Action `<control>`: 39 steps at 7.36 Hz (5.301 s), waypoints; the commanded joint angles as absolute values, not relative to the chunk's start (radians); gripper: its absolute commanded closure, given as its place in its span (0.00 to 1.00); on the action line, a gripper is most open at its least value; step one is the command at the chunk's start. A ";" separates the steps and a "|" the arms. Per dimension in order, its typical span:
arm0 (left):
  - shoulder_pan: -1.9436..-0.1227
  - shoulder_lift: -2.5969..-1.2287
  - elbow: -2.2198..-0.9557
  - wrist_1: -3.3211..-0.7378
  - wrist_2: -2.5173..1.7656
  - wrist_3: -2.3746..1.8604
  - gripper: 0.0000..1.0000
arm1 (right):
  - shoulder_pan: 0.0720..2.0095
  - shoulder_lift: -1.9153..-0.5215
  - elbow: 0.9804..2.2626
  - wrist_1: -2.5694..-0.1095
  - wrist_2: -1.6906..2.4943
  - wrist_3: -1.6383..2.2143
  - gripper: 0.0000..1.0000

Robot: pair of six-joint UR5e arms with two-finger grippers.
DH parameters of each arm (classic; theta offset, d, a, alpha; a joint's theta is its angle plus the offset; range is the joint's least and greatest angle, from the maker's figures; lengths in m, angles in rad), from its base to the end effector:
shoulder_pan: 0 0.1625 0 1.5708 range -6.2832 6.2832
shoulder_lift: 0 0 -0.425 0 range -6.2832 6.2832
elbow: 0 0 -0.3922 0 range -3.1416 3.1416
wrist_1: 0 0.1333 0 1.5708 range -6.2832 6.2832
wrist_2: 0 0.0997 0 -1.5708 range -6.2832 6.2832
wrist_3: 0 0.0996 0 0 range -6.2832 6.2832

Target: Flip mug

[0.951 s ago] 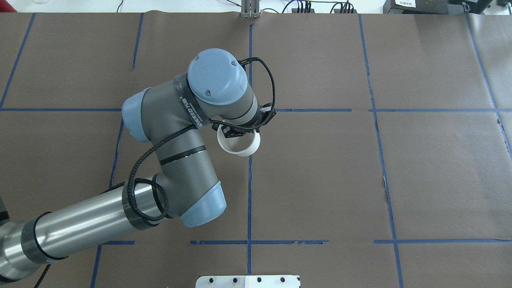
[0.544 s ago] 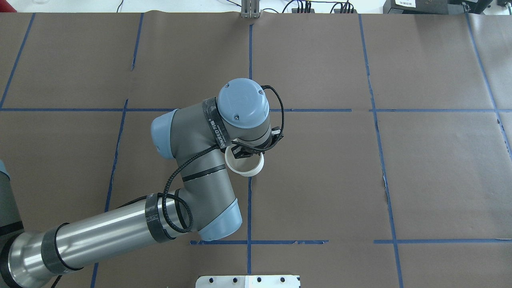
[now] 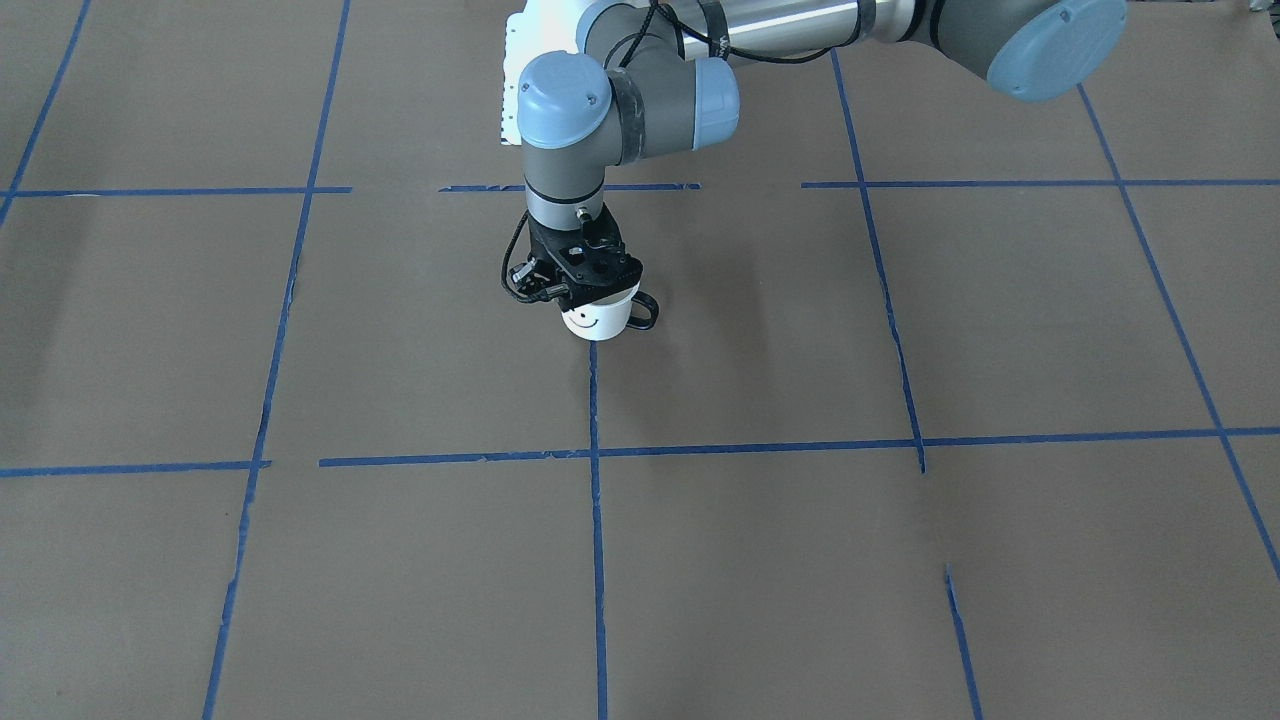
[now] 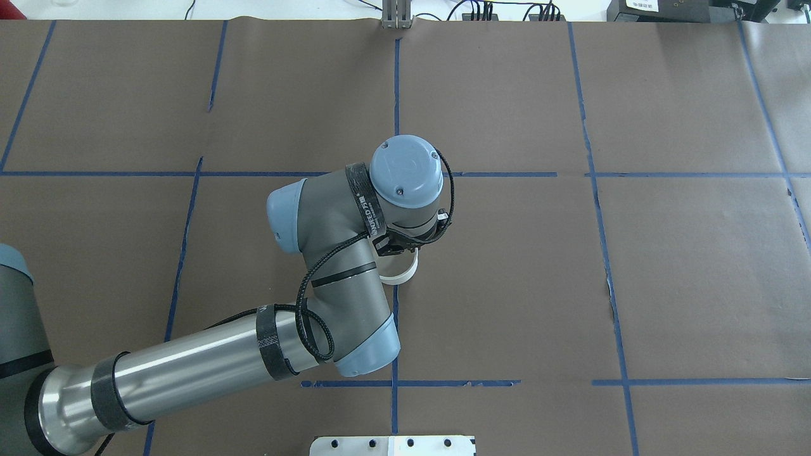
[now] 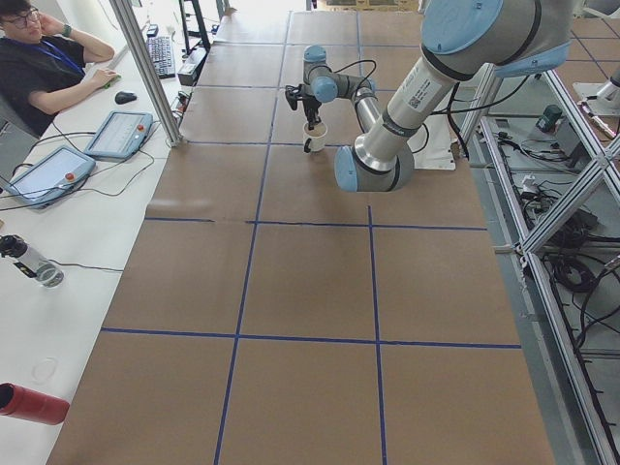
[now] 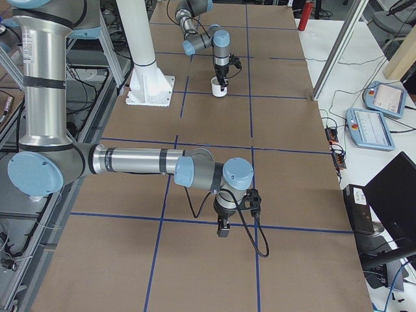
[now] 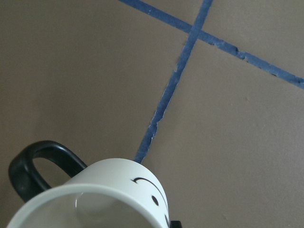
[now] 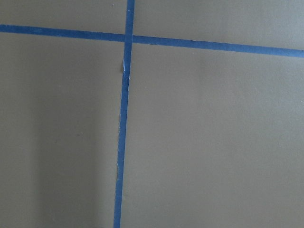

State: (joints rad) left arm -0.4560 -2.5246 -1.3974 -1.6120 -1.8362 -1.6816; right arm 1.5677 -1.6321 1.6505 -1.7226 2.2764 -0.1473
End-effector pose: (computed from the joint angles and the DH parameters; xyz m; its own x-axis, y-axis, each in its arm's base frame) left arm 0.6384 -0.4325 0.1249 0.5798 -0.4032 -0.7080 0.3186 0.9120 -0.2585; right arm 0.0673 -0.4550 0.6679 0.7528 -0.0625 0.6553 0.1148 0.9927 -0.0372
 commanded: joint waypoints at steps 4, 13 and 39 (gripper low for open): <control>-0.449 -2.520 -1.400 -1.615 -1.835 -1.671 0.27 | 1.568 -1.632 1.651 -1.723 2.276 -0.147 0.00; -0.881 -2.095 -1.988 -1.489 -1.986 -0.847 0.00 | 1.568 -1.632 1.651 -1.723 2.276 -0.147 0.00; -1.532 -1.502 -1.701 -1.519 -2.364 0.008 0.00 | 1.568 -1.632 1.651 -1.723 2.276 -0.147 0.00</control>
State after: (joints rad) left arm -1.5332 -1.5005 -1.7018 -1.5186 -2.3626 0.0077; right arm 1.5677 -1.6321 1.6506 -1.7227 2.2764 -0.1472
